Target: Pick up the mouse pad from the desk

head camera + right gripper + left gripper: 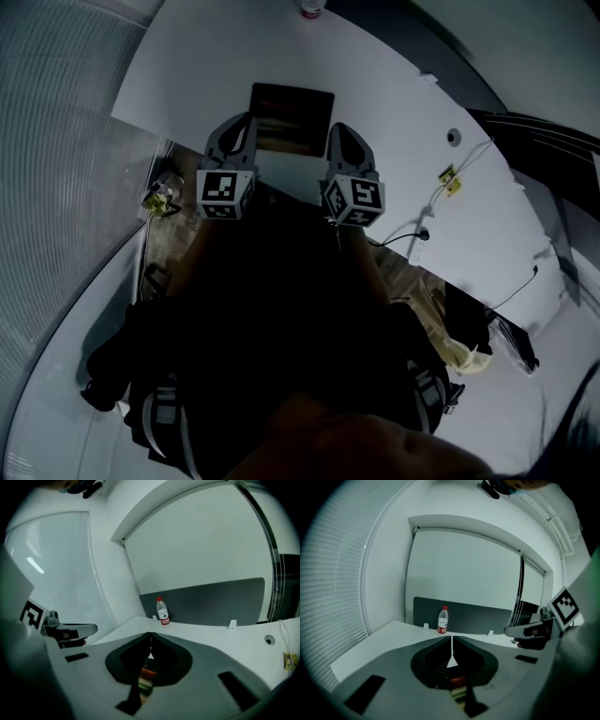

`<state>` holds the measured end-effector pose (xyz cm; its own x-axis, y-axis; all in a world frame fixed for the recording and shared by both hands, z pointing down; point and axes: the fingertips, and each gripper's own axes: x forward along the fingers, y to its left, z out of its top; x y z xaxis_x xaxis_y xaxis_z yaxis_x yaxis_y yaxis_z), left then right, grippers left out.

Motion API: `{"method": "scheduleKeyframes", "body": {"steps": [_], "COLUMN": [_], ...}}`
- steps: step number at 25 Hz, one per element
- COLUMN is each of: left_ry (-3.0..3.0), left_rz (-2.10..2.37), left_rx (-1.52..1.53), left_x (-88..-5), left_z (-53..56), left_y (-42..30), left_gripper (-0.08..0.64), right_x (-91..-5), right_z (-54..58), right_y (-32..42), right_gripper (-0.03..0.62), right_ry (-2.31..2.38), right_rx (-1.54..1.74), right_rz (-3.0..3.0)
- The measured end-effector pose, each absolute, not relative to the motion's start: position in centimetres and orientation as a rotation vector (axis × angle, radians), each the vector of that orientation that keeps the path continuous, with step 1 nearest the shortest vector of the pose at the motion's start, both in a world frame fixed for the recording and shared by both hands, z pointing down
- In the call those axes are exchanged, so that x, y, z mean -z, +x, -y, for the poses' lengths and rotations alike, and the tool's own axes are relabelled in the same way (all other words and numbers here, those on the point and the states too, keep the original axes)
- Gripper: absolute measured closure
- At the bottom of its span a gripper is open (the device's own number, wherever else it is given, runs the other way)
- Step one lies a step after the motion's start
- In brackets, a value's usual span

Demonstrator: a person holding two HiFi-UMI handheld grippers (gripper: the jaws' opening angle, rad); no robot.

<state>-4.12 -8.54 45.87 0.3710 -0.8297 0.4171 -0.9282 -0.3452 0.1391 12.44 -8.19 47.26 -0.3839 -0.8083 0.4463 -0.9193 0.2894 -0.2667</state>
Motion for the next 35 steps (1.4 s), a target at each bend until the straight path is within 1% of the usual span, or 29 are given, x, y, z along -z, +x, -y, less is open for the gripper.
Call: {"method": "scheduleKeyframes", "body": {"steps": [9,16,24,25,27,32,35], "left_ry": [2.224,2.167,2.079,2.069,2.037,1.968,1.922], "left_rz": [1.501,1.459,1.35,1.331,1.296,1.266,1.254], "left_rx": [-0.482,-0.542,-0.625,-0.645,-0.681,-0.738,-0.775], "left_x": [-51.2,-55.2,-61.3,-62.1,-63.7,-67.2,-68.7], "left_z": [11.5,13.9,15.6,15.7,15.6,15.7,15.7], "left_y": [-4.1,-5.7,-6.5,-6.5,-6.6,-6.9,-7.1], "left_gripper": [0.551,0.549,0.545,0.521,0.445,0.421,0.393], "right_x": [-52.0,-56.7,-61.9,-62.5,-63.8,-66.7,-68.3], "right_z": [11.0,13.0,14.6,14.9,15.2,15.8,15.9], "right_y": [12.8,12.2,11.7,11.5,11.4,11.7,12.0], "right_gripper": [0.591,0.588,0.528,0.521,0.508,0.48,0.463], "right_ry": [1.574,1.554,1.462,1.456,1.438,1.4,1.391], "right_rx": [-0.777,-0.835,-0.886,-0.894,-0.906,-0.933,-0.958], "right_rz": [2.25,2.148,2.022,2.021,2.008,1.945,1.91]}}
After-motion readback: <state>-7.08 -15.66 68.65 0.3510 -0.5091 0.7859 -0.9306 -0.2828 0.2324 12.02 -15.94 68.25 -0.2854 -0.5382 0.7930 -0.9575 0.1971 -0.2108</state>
